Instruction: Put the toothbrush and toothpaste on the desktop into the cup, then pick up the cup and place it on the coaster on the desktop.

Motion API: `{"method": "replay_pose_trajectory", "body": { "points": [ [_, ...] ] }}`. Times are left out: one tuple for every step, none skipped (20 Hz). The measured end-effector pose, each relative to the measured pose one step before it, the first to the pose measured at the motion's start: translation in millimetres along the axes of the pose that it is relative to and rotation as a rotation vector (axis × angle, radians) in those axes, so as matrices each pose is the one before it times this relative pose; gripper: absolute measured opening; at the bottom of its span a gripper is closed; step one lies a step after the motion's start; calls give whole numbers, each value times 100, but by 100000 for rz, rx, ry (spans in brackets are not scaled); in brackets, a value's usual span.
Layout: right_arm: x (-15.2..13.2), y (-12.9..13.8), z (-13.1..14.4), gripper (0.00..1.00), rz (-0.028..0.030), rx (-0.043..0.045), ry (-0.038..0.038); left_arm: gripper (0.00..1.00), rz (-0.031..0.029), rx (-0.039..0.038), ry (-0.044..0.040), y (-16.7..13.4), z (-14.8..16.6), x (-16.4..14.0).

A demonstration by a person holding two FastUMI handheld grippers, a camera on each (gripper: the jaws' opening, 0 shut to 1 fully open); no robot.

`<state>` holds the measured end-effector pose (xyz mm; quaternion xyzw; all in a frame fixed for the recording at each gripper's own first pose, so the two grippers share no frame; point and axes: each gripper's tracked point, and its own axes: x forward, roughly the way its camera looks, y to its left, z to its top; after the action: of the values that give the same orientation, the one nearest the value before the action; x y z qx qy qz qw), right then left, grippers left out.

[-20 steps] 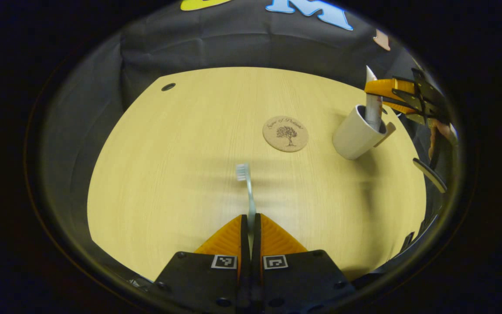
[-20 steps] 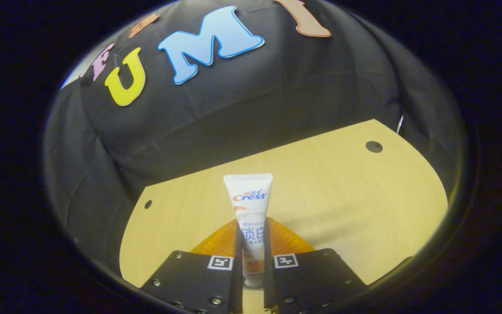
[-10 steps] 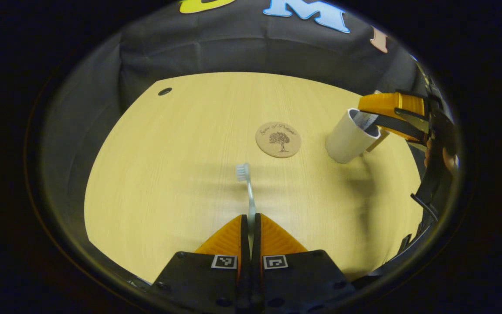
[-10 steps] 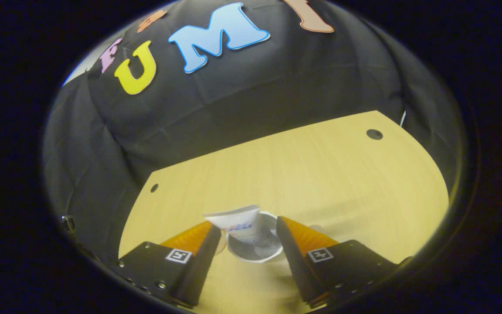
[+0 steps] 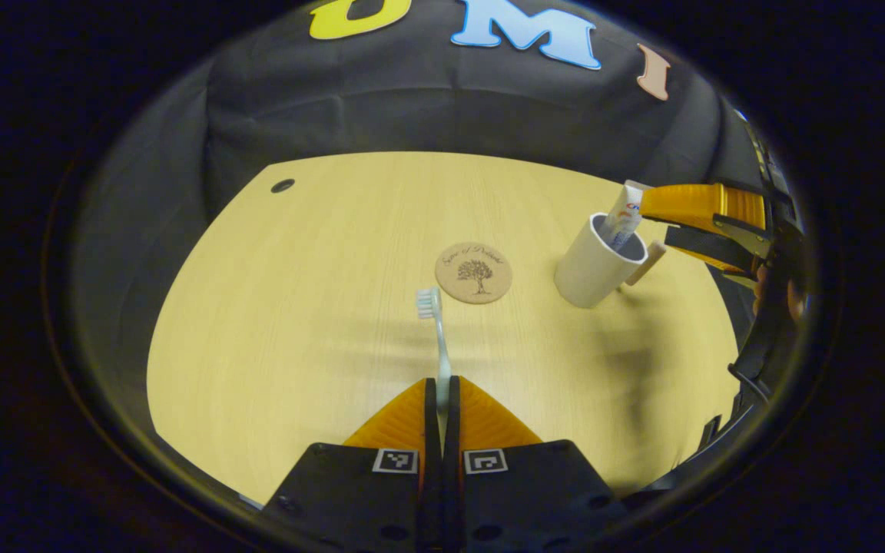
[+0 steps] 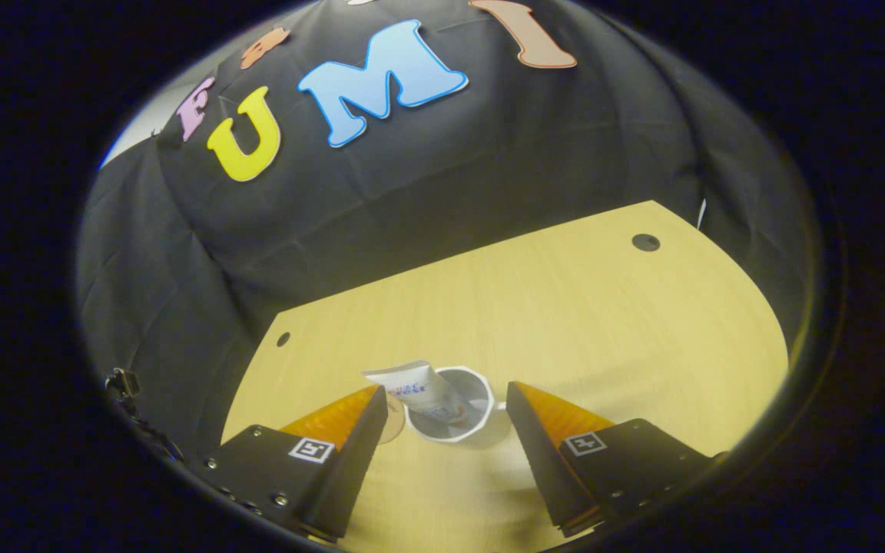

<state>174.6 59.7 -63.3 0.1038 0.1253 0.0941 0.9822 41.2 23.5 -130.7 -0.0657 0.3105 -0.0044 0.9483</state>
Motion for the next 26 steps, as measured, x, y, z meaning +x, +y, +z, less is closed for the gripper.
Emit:
{"method": "replay_pose_trajectory", "body": {
  "points": [
    [-382, -439, -57, 93, -720, -76, -567, 8, -522, 899, -1735, -254, 507, -217],
    [-300, -481, -178, 93, -972, 254, 251, 8, -511, 1052, -1697, -308, 526, 63],
    [-264, -493, -430, 93, -678, 718, 591, 8, -688, 1151, -1892, -327, 583, -80],
    [-225, -439, -350, 93, -570, 1035, 530, 8, -860, 1333, -1995, -375, 662, -56],
    [-161, -483, -348, 93, -790, 992, 564, 8, -765, 1489, -1920, -405, 544, 28],
    [-273, -399, -266, 93, -805, 799, 429, 8, -892, 1501, -2101, -528, 635, 76],
    [-283, -437, -437, 93, -838, 588, 473, 8, -947, 1502, -2029, -522, 686, -33],
    [-272, -456, -311, 93, -893, 333, 564, 8, -876, 1705, -2027, -426, 732, -45],
    [-336, -502, -279, 93, -809, 190, 219, 8, -986, 1951, -2043, -507, 698, 4],
    [-286, -493, -186, 93, -973, 178, 254, 8, -742, 2172, -2296, -603, 833, -9],
    [-348, -496, -220, 93, -863, 322, 221, 8, -1149, 2275, -2515, -605, 758, 158],
    [-269, -573, -124, 93, -941, 426, 187, 8, -1002, 2091, -2063, -627, 803, 361],
    [-277, -534, -197, 93, -956, 416, 175, 6, -1174, 2031, -2322, -764, 748, 315],
    [-319, -560, -110, 93, -1183, 406, 265, 7, -1390, 2083, -2191, -880, 853, 252],
    [-320, -545, -112, 93, -1119, 359, 69, 7, -1511, 2162, -2038, -601, 681, 38],
    [-292, -634, -74, 93, -1194, 322, 111, 7, -1238, 2421, -2052, -694, 868, 118],
    [-258, -611, -277, 93, -1227, 282, 303, 8, -1471, 2356, -2179, -719, 969, 225],
    [-305, -618, -158, 93, -1275, 317, 293, 8, -1499, 2310, -2127, -773, 803, 175],
    [-333, -581, -127, 93, -1282, 378, 207, 7, -1568, 2276, -2252, -836, 725, 147],
    [-202, -576, -188, 93, -1158, 481, 292, 7, -1641, 2304, -2004, -723, 826, 73],
    [-316, -567, -222, 93, -978, 554, 427, 8, -1264, 2148, -1511, -548, 713, 474],
    [-240, -416, -279, 93, -867, 631, 421, 7, -1535, 2249, -1314, -714, 725, 583],
    [-223, -386, -176, 93, -709, 765, 314, 7, -1351, 1412, -941, -610, 584, 563],
    [-222, -301, -57, 93, -567, 895, 197, 7, -1367, 1274, -1418, -654, 481, 464],
    [-217, -284, -305, 93, -503, 816, 280, 7, -1222, 1511, -1531, -344, 690, 492],
    [-162, -263, -209, 93, -479, 876, 280, 7, -969, 1199, -1126, -293, 605, 580]
  ]
}}
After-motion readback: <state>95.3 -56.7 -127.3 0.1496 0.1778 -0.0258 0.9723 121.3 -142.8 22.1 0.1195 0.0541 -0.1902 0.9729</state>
